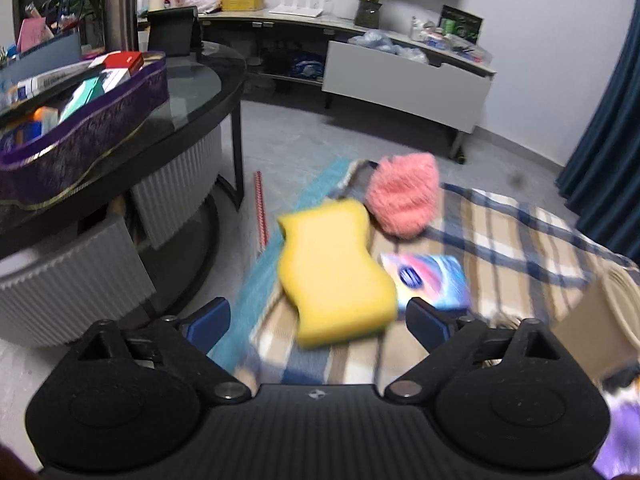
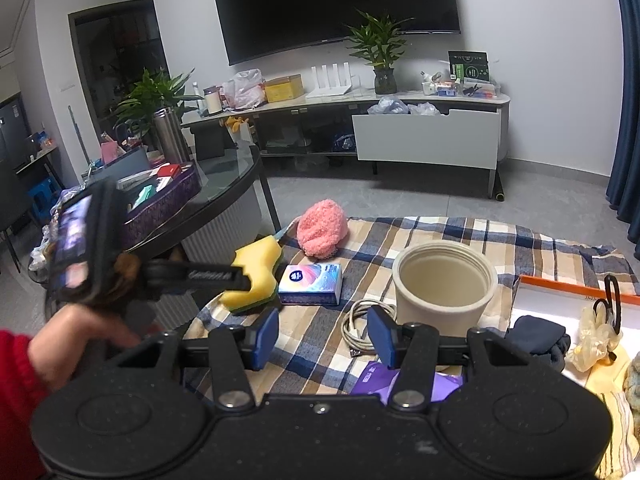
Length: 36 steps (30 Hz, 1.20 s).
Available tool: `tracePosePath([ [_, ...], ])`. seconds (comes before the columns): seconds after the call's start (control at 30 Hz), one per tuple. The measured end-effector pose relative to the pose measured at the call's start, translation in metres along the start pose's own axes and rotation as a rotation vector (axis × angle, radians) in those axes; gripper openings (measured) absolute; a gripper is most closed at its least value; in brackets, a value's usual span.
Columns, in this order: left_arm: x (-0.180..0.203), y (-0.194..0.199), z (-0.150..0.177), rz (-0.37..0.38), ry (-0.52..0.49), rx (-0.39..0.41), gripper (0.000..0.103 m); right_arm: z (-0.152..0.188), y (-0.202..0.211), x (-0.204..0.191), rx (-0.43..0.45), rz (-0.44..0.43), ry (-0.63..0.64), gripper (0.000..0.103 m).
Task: Organize soft objects
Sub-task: 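Grasp the yellow sponge with the left tool, then grasp the blue tissue pack with the right tool while the left tool holds the sponge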
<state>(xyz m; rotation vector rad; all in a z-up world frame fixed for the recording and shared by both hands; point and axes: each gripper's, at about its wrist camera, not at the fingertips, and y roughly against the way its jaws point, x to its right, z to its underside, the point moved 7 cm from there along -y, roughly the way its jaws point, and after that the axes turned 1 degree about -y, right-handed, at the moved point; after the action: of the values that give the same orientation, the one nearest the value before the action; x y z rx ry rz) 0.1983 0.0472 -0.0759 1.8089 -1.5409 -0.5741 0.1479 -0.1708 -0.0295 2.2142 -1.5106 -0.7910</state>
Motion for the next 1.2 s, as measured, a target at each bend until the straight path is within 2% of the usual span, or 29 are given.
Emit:
tracePosePath([
  [0.1, -0.001, -0.016, -0.012, -0.015, 0.032, -0.018, 0.098, -0.001, 0.001, 0.002, 0.004, 0.002, 0.006, 0.061],
  [0.2, 0.002, -0.032, -0.018, -0.054, 0.011, -0.038, 0.098, -0.003, 0.002, 0.004, 0.006, 0.005, 0.009, 0.061],
  [0.33, 0.005, -0.052, -0.015, -0.054, -0.006, -0.092, 0.096, -0.003, 0.003, 0.010, 0.006, 0.016, 0.006, 0.061],
  [0.43, 0.006, -0.058, -0.011, -0.010, 0.012, -0.096, 0.080, -0.002, 0.005, 0.015, 0.003, 0.029, 0.005, 0.061],
  [0.47, 0.005, -0.058, -0.011, -0.004, 0.017, -0.098, 0.070, -0.002, 0.006, 0.016, 0.003, 0.033, 0.004, 0.061],
  [0.5, 0.005, -0.058, -0.011, -0.002, 0.010, -0.101, 0.068, -0.003, 0.007, 0.017, 0.004, 0.035, 0.002, 0.061],
  [0.63, 0.001, -0.042, -0.008, 0.032, 0.002, -0.071, 0.066, -0.006, 0.009, 0.021, 0.008, 0.044, -0.008, 0.061],
  [0.8, -0.006, -0.001, -0.004, 0.057, -0.019, 0.006, 0.067, -0.007, 0.006, 0.016, 0.000, 0.035, 0.000, 0.061],
  [0.97, -0.011, 0.030, 0.000, 0.050, -0.057, 0.085, 0.067, -0.011, -0.005, 0.009, -0.021, 0.058, -0.001, 0.061],
  [1.1, -0.012, 0.036, -0.004, 0.043, -0.091, 0.123, 0.067, -0.017, -0.022, -0.007, -0.038, 0.047, -0.005, 0.073],
  [1.2, -0.019, 0.033, -0.006, 0.022, -0.109, 0.138, 0.067, -0.020, -0.043, -0.021, -0.049, 0.050, 0.003, 0.079],
])
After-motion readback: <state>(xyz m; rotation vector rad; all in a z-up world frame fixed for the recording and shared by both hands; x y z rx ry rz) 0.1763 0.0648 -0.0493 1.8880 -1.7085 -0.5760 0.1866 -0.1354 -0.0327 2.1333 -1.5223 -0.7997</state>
